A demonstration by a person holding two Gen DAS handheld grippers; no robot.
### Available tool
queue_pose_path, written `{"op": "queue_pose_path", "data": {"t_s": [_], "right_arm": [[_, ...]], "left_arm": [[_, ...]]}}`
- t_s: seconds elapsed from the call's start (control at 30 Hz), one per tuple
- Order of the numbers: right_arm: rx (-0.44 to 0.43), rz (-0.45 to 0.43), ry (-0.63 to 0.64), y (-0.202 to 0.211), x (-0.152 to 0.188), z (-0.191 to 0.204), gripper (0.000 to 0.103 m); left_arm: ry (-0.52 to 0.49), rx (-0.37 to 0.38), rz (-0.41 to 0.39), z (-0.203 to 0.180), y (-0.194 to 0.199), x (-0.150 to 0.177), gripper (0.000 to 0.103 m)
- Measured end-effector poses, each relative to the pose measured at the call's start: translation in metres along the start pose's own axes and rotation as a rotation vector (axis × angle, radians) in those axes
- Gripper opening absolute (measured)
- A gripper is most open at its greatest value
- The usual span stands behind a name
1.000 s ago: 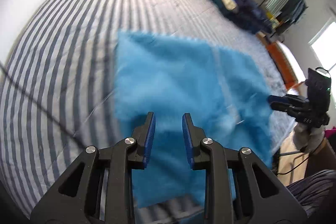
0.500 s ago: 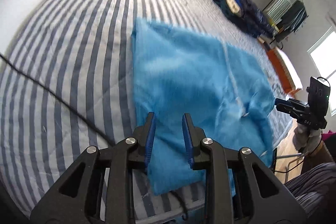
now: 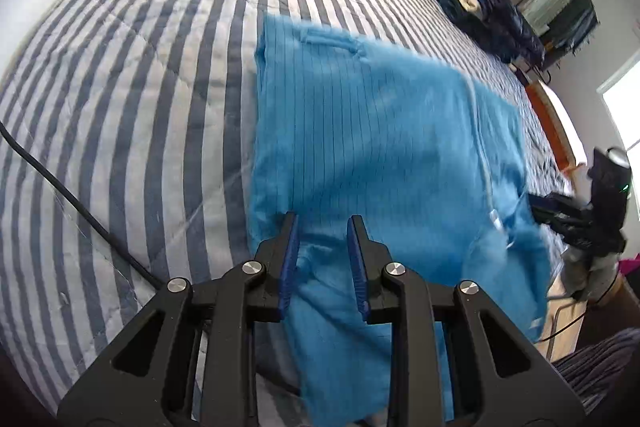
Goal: Fold large clothes
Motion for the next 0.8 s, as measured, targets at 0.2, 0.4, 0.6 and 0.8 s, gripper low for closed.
{"op": "queue_pose_path", "data": {"t_s": [0.2,0.4,0.6,0.8], "right_arm": [[-0.038,-0.058,0.022,0.042,-0.011,0.006,0.033],[0.086,-0.153,-0.031,0.062,-0.031,-0.026,0.038],[0.126,-0.177,-0.001,0.041,-0.068,-0.044,0.028],[0.148,-0.063,-0.024,-0.019,-0.068,-0.065,0.026]], "left_arm": [[0.034,0.068,-0.063,0.001,0.033,-0.016,0.025],[0.087,0.12,-0.112,-0.002,0.044,-0.049,0.025],[0.029,0.107,-0.062,-0.017,0.017,-0.058,0.025],[-0.018,0.028,-0.035,-0.005,-0.02,-0.046,0.025]]}}
Point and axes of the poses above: each gripper's, at about its wrist camera, not at the fingertips, and y roughly against the way its jaws point, z to its left, x to its underside, the point moved 5 cm from there along -y, roughly the way its jaws point, and after that the axes turned 15 degrees about y, right-handed, at the moved point
